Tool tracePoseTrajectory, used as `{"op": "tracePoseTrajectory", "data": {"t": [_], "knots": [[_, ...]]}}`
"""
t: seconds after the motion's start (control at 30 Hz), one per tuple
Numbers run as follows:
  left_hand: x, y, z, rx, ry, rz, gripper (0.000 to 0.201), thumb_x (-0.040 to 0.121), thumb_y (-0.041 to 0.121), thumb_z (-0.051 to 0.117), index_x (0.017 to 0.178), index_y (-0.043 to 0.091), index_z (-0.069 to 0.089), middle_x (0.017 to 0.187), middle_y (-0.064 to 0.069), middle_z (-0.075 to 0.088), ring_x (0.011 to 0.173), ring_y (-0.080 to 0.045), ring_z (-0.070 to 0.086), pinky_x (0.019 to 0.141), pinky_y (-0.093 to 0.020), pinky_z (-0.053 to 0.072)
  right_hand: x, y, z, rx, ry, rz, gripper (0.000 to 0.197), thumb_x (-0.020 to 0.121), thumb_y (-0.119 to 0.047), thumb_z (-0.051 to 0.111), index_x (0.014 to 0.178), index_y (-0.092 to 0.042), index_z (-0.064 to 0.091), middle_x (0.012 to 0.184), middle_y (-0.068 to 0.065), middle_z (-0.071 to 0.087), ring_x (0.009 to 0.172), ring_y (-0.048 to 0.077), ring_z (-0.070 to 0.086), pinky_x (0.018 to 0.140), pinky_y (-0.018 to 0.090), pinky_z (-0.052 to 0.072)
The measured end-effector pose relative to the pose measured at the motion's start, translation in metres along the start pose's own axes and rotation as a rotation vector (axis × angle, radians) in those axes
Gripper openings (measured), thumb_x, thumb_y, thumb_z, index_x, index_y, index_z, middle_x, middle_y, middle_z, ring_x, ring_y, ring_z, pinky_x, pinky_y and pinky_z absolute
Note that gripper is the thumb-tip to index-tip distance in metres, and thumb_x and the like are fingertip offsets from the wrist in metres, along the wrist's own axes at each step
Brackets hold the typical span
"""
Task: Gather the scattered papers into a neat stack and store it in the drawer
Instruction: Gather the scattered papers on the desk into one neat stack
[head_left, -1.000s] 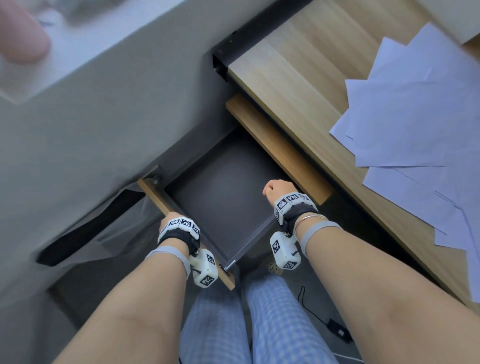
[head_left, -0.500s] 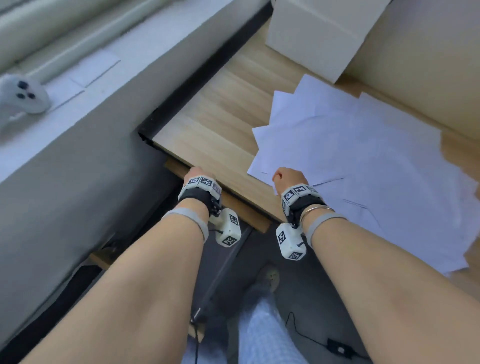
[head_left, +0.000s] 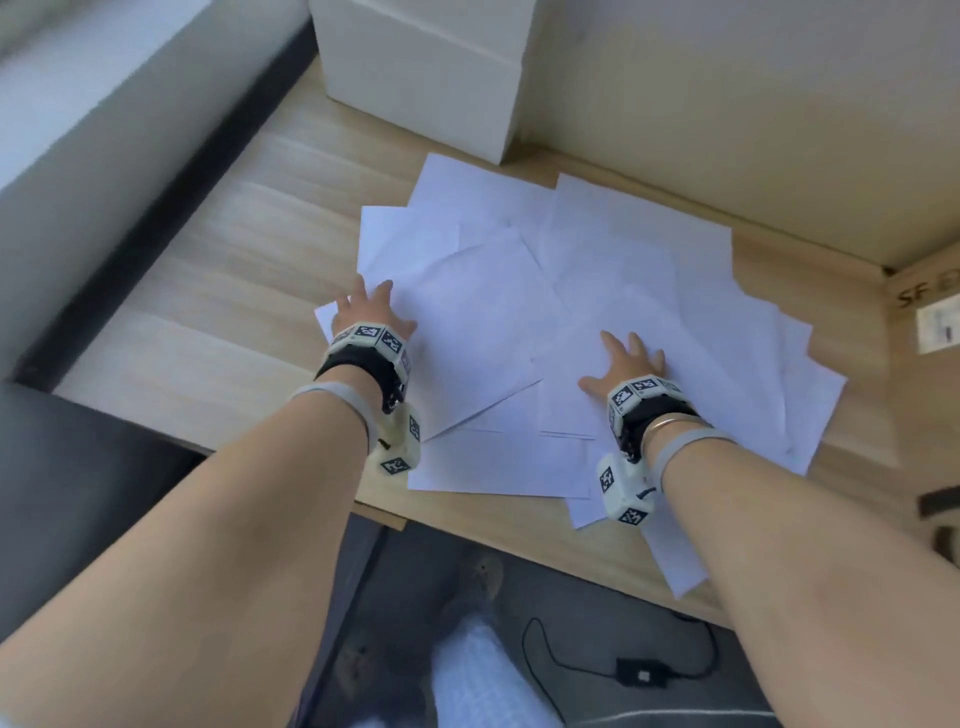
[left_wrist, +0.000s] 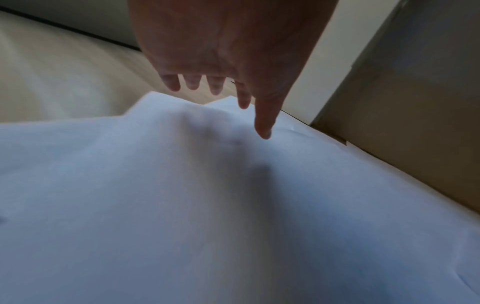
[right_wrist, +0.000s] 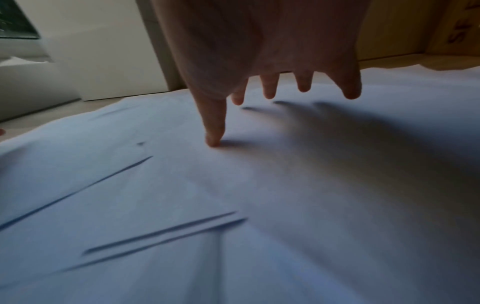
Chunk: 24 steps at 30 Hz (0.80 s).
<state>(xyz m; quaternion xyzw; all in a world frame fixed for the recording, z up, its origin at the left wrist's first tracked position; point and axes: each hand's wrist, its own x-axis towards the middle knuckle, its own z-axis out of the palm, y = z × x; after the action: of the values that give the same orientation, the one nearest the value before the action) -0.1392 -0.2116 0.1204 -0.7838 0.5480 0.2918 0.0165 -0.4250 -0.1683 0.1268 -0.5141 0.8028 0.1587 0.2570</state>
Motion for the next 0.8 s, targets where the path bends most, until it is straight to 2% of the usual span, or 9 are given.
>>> {"op": "tracePoseTrajectory", "data": {"t": [0.07, 0.17, 0.27, 0.33, 0.4, 0.47, 0.53, 0.67, 0.8], "knots": [[0.007, 0.018, 0.005, 0.066, -0.037, 0.025, 0.069, 0.088, 0.044, 0.049, 0.147, 0.034, 0.016, 0.161, 0.000, -0.002, 0.148, -0.030, -0.001, 0.116, -0.046, 0.020, 0.007, 0.016, -0.006, 0.000, -0.026, 0.040, 0.086, 0.081, -0.051, 0.058, 0.147, -0.042, 0.004, 0.159, -0.008, -0.007, 0.145, 0.039, -0.009, 0.115, 0.057, 0.013], [0.006, 0.041, 0.019, 0.110, -0.101, 0.061, 0.061, 0.086, 0.047, 0.048, 0.140, 0.038, 0.022, 0.159, -0.004, 0.000, 0.145, -0.038, -0.001, 0.113, -0.050, 0.022, 0.019, 0.032, -0.007, -0.014, -0.067, 0.066, 0.086, 0.082, -0.058, 0.053, 0.147, -0.042, 0.000, 0.159, -0.007, -0.009, 0.144, 0.042, -0.002, 0.118, 0.050, 0.012], [-0.010, 0.065, 0.038, 0.151, -0.119, 0.030, 0.068, 0.083, 0.047, 0.047, 0.142, 0.038, 0.013, 0.159, -0.006, -0.012, 0.145, -0.040, -0.009, 0.114, -0.053, 0.014, 0.023, 0.030, -0.015, -0.046, -0.089, 0.088, 0.079, 0.087, -0.056, 0.047, 0.148, -0.039, 0.000, 0.159, -0.003, -0.008, 0.142, 0.045, 0.007, 0.115, 0.050, 0.018], [-0.021, 0.083, 0.047, 0.123, -0.145, -0.032, 0.072, 0.086, 0.047, 0.045, 0.145, 0.039, 0.005, 0.158, -0.006, -0.019, 0.145, -0.039, -0.013, 0.115, -0.054, 0.009, 0.024, 0.021, -0.024, -0.039, -0.093, 0.106, 0.070, 0.092, -0.049, 0.043, 0.149, -0.034, 0.005, 0.158, 0.002, -0.005, 0.143, 0.039, 0.008, 0.112, 0.047, 0.022], [-0.028, 0.101, 0.051, 0.058, -0.126, -0.093, 0.065, 0.086, 0.043, 0.047, 0.142, 0.038, 0.014, 0.158, -0.008, -0.009, 0.145, -0.039, -0.002, 0.113, -0.053, 0.015, 0.028, 0.013, -0.031, 0.056, -0.061, 0.156, 0.065, 0.092, -0.045, 0.044, 0.148, -0.028, 0.014, 0.156, 0.006, 0.005, 0.138, 0.039, 0.022, 0.107, 0.043, 0.030], [-0.028, 0.113, 0.052, 0.046, -0.074, -0.106, 0.054, 0.087, 0.044, 0.047, 0.136, 0.035, 0.027, 0.150, -0.011, 0.014, 0.136, -0.037, 0.018, 0.107, -0.048, 0.023, 0.035, 0.015, -0.036, 0.158, -0.021, 0.203, 0.060, 0.091, -0.039, 0.048, 0.144, -0.023, 0.025, 0.150, 0.008, 0.016, 0.131, 0.039, 0.034, 0.103, 0.042, 0.036], [-0.022, 0.115, 0.048, 0.065, -0.025, -0.119, 0.051, 0.090, 0.047, 0.042, 0.137, 0.035, 0.029, 0.145, -0.012, 0.021, 0.133, -0.035, 0.023, 0.106, -0.045, 0.024, 0.039, 0.025, -0.043, 0.219, 0.004, 0.242, 0.059, 0.090, -0.034, 0.051, 0.142, -0.022, 0.027, 0.147, 0.008, 0.020, 0.129, 0.039, 0.035, 0.104, 0.047, 0.034], [-0.006, 0.106, 0.039, 0.036, -0.012, -0.227, 0.059, 0.092, 0.051, 0.036, 0.146, 0.041, 0.013, 0.158, -0.014, -0.004, 0.145, -0.039, 0.001, 0.117, -0.049, 0.010, 0.047, 0.063, -0.051, 0.266, 0.029, 0.359, 0.077, 0.088, -0.039, 0.054, 0.148, -0.029, 0.007, 0.151, 0.009, 0.014, 0.134, 0.038, 0.024, 0.109, 0.055, 0.024], [-0.003, 0.115, 0.044, -0.017, -0.102, -0.290, 0.065, 0.091, 0.055, 0.033, 0.146, 0.045, -0.001, 0.159, -0.011, -0.015, 0.146, -0.040, -0.008, 0.116, -0.053, 0.007, 0.052, 0.076, -0.048, 0.388, 0.018, 0.348, 0.085, 0.089, -0.042, 0.055, 0.150, -0.026, -0.001, 0.153, 0.013, 0.016, 0.138, 0.038, 0.021, 0.110, 0.050, 0.025]]}}
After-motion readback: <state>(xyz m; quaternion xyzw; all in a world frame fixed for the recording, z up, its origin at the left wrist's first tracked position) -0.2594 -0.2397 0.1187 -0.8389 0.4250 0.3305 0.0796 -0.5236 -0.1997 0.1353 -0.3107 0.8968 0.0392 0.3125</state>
